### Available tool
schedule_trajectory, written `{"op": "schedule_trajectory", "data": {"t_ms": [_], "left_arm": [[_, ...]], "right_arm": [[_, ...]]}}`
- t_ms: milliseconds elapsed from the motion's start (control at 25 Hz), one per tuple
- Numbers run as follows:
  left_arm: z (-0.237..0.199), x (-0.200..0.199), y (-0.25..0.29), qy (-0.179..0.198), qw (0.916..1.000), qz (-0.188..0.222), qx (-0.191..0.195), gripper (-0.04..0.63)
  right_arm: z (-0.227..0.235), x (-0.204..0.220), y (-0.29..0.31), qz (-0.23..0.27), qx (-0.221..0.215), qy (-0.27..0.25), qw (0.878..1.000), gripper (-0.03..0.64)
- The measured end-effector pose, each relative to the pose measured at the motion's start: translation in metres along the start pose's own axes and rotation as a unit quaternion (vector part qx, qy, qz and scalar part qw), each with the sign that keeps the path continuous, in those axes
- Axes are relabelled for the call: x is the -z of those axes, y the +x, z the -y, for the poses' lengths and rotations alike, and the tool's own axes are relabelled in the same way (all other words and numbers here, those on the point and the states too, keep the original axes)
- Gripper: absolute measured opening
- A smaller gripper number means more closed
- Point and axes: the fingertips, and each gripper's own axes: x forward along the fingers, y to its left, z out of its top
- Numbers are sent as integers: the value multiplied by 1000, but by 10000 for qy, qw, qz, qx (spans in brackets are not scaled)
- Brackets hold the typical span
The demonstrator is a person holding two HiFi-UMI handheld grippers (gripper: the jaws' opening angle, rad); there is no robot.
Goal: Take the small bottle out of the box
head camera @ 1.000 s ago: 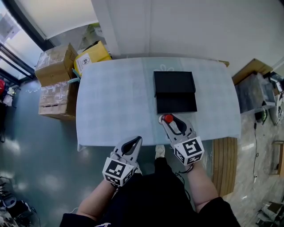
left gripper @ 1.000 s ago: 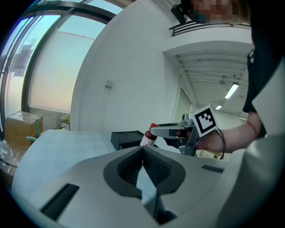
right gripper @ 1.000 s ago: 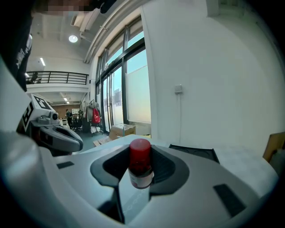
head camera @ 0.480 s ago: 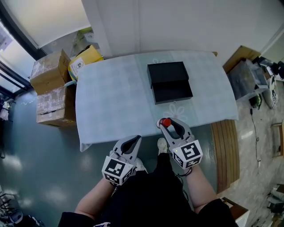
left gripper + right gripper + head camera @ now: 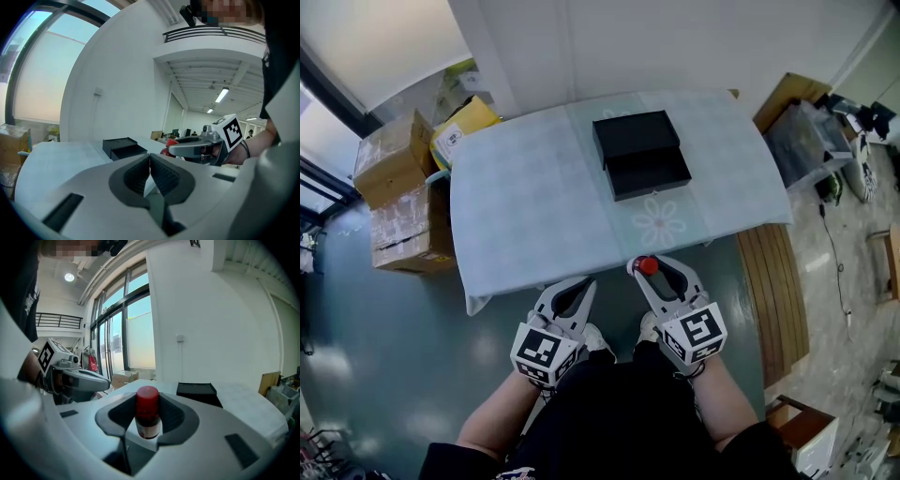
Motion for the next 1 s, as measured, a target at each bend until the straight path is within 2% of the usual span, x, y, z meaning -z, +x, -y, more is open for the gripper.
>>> {"op": "schedule_trajectory", "data": {"t_ms": [320,1000], "left_arm": [[32,-3,11,69,9999,71,-50,29],[103,2,39,-20,9982,104,-591,29]], "right_arm": [[6,-2,-33,106,-114,-115,9998,158],[44,9,-87,229,-662,-204,9973,158]]}}
